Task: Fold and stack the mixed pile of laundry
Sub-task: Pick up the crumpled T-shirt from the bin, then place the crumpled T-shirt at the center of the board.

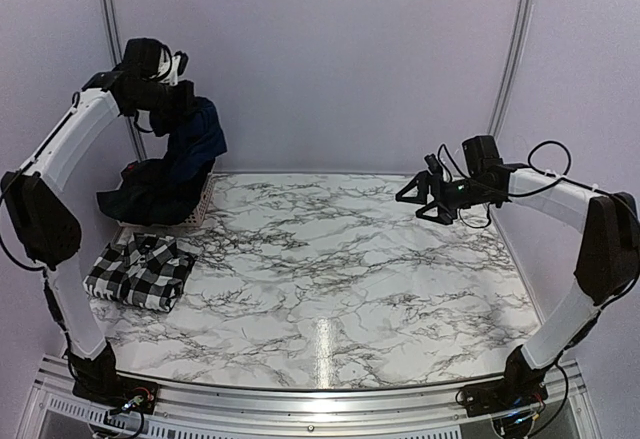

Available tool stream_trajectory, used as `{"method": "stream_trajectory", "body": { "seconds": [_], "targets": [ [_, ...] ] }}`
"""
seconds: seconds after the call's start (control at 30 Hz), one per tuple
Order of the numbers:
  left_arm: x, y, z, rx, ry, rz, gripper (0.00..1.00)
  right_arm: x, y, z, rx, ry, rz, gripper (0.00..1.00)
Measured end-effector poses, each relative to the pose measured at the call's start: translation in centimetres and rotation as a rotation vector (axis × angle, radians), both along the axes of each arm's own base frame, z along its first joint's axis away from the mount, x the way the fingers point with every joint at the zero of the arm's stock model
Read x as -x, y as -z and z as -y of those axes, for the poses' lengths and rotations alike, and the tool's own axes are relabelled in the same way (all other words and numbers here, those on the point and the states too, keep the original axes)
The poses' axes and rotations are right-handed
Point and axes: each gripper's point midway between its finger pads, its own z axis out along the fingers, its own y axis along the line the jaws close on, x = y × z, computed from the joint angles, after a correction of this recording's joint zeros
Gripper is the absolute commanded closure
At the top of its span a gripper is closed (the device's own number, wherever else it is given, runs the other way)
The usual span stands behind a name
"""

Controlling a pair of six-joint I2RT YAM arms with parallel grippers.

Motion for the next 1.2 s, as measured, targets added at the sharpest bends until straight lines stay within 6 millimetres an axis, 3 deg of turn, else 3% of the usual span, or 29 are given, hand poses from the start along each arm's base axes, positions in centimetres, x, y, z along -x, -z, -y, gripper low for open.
{"method": "stream_trajectory", "body": {
  "seconds": [0.2, 0.27, 0.37, 0.4, 0.43, 0.47, 0.57, 0.7, 0.77, 0.83, 1.03, 1.07, 1.2],
  "targets": [
    [7.8, -8.3, 16.8, 0.128, 0.388, 0.154, 1.0, -0.5, -0.6, 1.3, -0.029, 0.003, 0.019, 0.01],
    [10.8, -10.2, 20.9, 0.184, 0.501, 0.176, 1.0, -0.5, -0.9, 1.7, -0.037, 0.005, 0.028, 0.02],
    [14.9, -12.3, 25.0, 0.281, 0.64, 0.196, 0.71, -0.3, -1.4, 2.5, -0.047, 0.01, 0.047, 0.01],
    [15.6, -12.3, 25.4, 0.295, 0.659, 0.195, 0.56, -0.3, -1.6, 2.8, -0.05, 0.015, 0.052, 0.02],
    [16.1, -11.6, 25.3, 0.311, 0.66, 0.182, 0.33, -0.2, -1.7, 3.1, -0.052, 0.019, 0.056, 0.01],
    [16.3, -10.2, 24.7, 0.313, 0.633, 0.154, 0.2, 0.0, -1.8, 3.6, -0.053, 0.025, 0.061, 0.01],
    [15.1, -3.1, 20.1, 0.256, 0.453, 0.029, 0.02, 0.6, -1.8, 4.8, -0.045, 0.046, 0.071, 0.02],
    [13.5, 10.0, 12.0, 0.144, 0.151, -0.206, 0.01, 1.9, -1.6, 5.3, -0.03, 0.039, 0.076, 0.01],
    [15.0, 14.5, 11.3, 0.098, 0.123, -0.299, 0.01, 2.8, -1.1, 5.4, -0.024, 0.032, 0.069, 0.01],
    [17.2, 16.3, 13.3, 0.068, 0.188, -0.34, 0.01, 3.8, -0.1, 5.4, -0.015, 0.027, 0.045, 0.02],
    [25.5, 17.4, 25.1, 0.028, 0.572, -0.325, 0.07, 6.2, 3.1, 5.8, 0.024, 0.013, -0.058, 0.05],
    [27.0, 18.4, 26.8, 0.012, 0.625, -0.339, 0.1, 6.6, 3.6, 5.8, 0.028, 0.011, -0.069, 0.07],
    [29.6, 23.3, 30.4, -0.058, 0.692, -0.418, 0.23, 8.6, 5.8, 5.0, 0.039, -0.016, -0.137, 0.09]
  ]
}}
